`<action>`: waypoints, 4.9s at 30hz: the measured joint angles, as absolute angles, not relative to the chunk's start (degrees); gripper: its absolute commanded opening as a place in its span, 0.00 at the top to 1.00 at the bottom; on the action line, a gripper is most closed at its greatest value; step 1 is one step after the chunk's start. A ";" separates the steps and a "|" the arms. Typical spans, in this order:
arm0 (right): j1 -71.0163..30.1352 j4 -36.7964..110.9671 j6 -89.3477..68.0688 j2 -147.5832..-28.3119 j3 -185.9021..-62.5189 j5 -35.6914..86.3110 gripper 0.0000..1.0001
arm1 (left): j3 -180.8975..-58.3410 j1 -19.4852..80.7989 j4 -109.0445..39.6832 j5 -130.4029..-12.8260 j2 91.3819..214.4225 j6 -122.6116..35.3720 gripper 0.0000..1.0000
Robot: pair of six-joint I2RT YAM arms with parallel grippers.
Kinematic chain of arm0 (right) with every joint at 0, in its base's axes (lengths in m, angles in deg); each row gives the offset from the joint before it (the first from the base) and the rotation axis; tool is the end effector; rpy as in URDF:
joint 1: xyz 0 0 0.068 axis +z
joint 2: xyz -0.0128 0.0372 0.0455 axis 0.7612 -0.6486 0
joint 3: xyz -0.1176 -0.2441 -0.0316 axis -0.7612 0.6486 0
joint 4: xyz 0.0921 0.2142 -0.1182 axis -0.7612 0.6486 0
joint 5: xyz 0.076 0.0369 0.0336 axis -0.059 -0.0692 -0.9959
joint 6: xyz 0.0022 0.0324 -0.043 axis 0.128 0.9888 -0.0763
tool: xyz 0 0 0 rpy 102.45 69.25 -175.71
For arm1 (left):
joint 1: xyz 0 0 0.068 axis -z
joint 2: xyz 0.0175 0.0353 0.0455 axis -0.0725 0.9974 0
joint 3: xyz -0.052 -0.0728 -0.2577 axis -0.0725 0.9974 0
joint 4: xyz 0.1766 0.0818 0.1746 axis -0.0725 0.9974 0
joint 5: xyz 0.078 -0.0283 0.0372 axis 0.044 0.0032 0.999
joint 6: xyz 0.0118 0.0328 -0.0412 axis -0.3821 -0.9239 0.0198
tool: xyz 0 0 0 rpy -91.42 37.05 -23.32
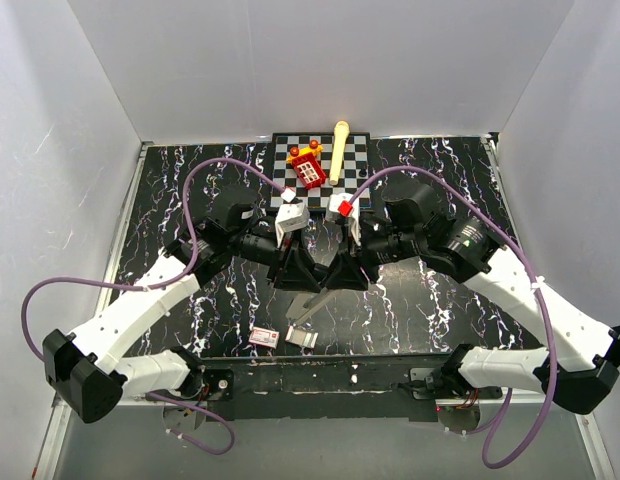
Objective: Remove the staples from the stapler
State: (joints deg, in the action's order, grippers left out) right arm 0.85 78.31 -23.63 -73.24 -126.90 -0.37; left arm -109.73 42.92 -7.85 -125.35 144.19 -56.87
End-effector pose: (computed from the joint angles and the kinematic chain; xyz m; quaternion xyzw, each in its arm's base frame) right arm 0.1324 0.1908 0.4131 -0.5195 0.6620 0.4106 0.3512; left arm 0.1704 -0.1771 0.3526 0.5002 0.6034 -0.5591 0.2704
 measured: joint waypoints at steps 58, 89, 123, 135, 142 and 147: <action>1.52 71.25 -18.32 -61.13 -117.85 10.16 0.45 | -106.10 43.58 -13.57 -110.29 140.98 -51.56 1.00; 1.57 55.56 3.32 -72.97 -115.40 37.29 0.99 | -106.08 43.31 -13.92 -94.77 141.61 -48.24 1.00; 1.59 45.66 7.89 -75.09 -104.13 40.33 0.99 | -105.99 43.34 -18.32 -86.36 141.96 -41.22 1.00; 1.54 39.32 7.63 -74.48 -98.71 43.85 0.99 | -105.99 43.34 -24.81 -84.28 146.47 -36.94 1.00; 1.48 36.72 7.65 -73.15 -94.05 46.64 0.99 | -105.78 43.38 -28.96 -81.94 147.27 -34.53 1.00; 1.33 35.89 7.63 -72.78 -92.10 47.39 0.99 | -105.67 43.36 -33.22 -80.26 147.91 -33.18 1.00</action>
